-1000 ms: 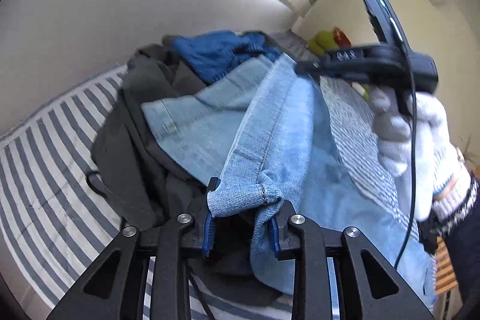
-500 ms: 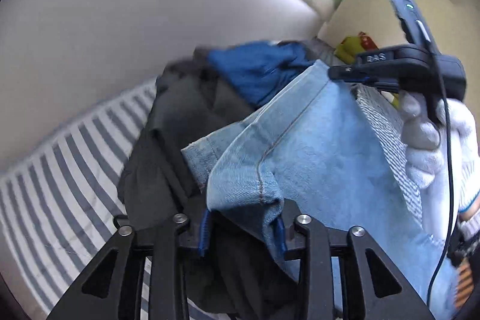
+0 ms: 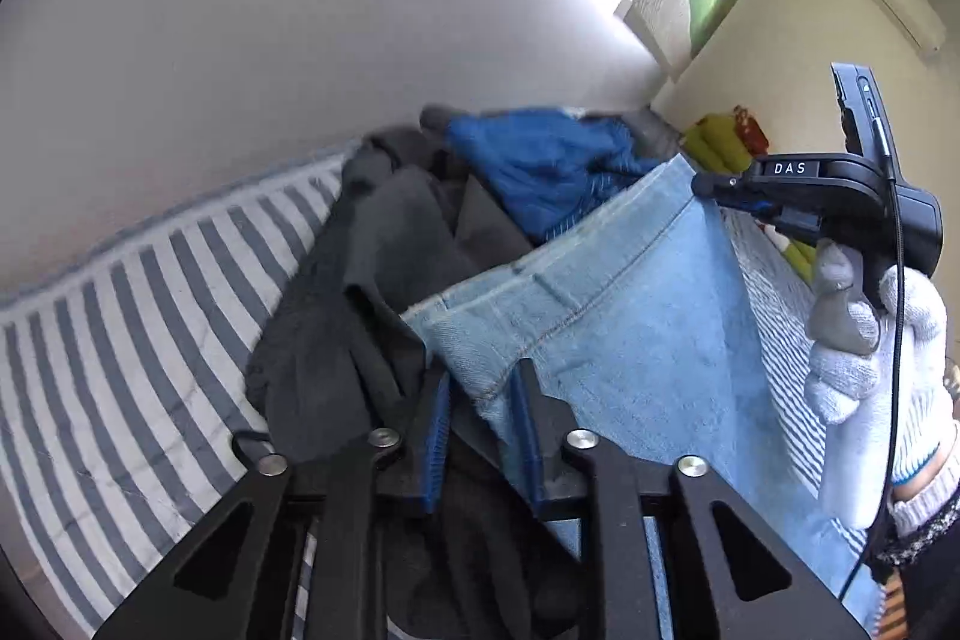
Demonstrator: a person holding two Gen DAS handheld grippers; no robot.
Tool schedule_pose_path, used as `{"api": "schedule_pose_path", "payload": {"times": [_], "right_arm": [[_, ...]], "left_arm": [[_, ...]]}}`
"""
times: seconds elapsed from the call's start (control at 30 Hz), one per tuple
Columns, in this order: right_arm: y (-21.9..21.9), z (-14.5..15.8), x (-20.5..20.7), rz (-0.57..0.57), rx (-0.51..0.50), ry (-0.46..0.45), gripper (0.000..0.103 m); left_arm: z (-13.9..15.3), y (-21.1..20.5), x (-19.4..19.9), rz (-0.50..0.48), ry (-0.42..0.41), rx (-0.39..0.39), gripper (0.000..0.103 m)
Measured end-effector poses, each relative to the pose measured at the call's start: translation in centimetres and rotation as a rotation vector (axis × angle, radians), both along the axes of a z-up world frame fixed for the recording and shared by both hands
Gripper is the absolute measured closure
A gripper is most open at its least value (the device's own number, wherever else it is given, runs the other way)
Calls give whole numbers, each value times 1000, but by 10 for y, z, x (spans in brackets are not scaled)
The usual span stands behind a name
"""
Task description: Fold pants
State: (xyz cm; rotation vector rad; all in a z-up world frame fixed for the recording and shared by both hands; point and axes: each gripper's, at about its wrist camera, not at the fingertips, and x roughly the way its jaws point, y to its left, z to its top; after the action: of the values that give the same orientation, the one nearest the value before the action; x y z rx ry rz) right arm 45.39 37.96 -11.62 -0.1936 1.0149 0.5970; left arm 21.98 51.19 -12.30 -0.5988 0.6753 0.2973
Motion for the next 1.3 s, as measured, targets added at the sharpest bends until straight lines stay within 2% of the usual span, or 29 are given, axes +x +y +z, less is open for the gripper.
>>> {"api": "schedule_pose_path", "payload": {"times": [0.07, 0.1, 0.17, 0.23, 0.33, 0.47, 0.53, 0.6, 0.7, 0.77, 0.8, 0.83, 0.9, 1.0, 1.07, 1.13, 1.17, 1.23, 1.3], "right_arm": [[3, -4, 5, -17, -15, -6, 97], [6, -11, 8, -24, -38, 9, 97], [14, -25, 13, 21, -67, 60, 96], [7, -20, 10, 16, -90, 20, 92], [-27, 5, 8, -4, -44, 37, 89], [-115, 69, -23, -34, -23, 3, 84], [-166, 92, -48, -54, -43, -16, 75], [-227, 111, -83, -105, -91, -43, 74], [-315, 122, -138, -213, -185, -62, 74], [-366, 111, -175, -306, -255, -51, 74], [-390, 99, -194, -354, -294, -37, 74], [-407, 87, -208, -395, -310, -22, 74], [-439, 57, -227, -474, -363, 16, 74], [-482, 21, -235, -555, -477, 5, 74], [-521, 16, -230, -630, -439, 59, 74], [-564, 26, -234, -711, -359, 92, 74], [-582, 33, -236, -739, -316, 106, 74], [-618, 37, -246, -766, -205, 172, 74], [-631, 31, -253, -770, -195, 201, 74]], "left_arm": [[1, 0, 0, 10, -8, 10, 84], [-3, 2, 1, 20, -1, -6, 89], [-8, 4, 5, 28, 13, -23, 90], [-10, 4, 8, 40, 27, 5, 90], [-7, 2, 10, 53, 40, 30, 89], [2, -4, 6, 83, 48, 76, 81], [5, -7, 4, 92, 53, 87, 70], [8, -9, 0, 95, 42, 78, 69], [16, -14, -6, 89, 21, 65, 69], [21, -19, -12, 74, -5, 35, 62], [23, -23, -15, 64, -18, 17, 56], [23, -27, -18, 52, -30, -2, 54], [23, -35, -18, 36, -40, -18, 54], [25, -47, -16, 36, -32, -10, 54], [34, -62, -18, 20, -52, 31, 54], [48, -83, -18, -14, -70, 112, 54], [53, -93, -17, -42, -83, 126, 54], [60, -118, -11, -127, -120, 126, 54], [56, -140, 0, -209, -122, 94, 54]]}}
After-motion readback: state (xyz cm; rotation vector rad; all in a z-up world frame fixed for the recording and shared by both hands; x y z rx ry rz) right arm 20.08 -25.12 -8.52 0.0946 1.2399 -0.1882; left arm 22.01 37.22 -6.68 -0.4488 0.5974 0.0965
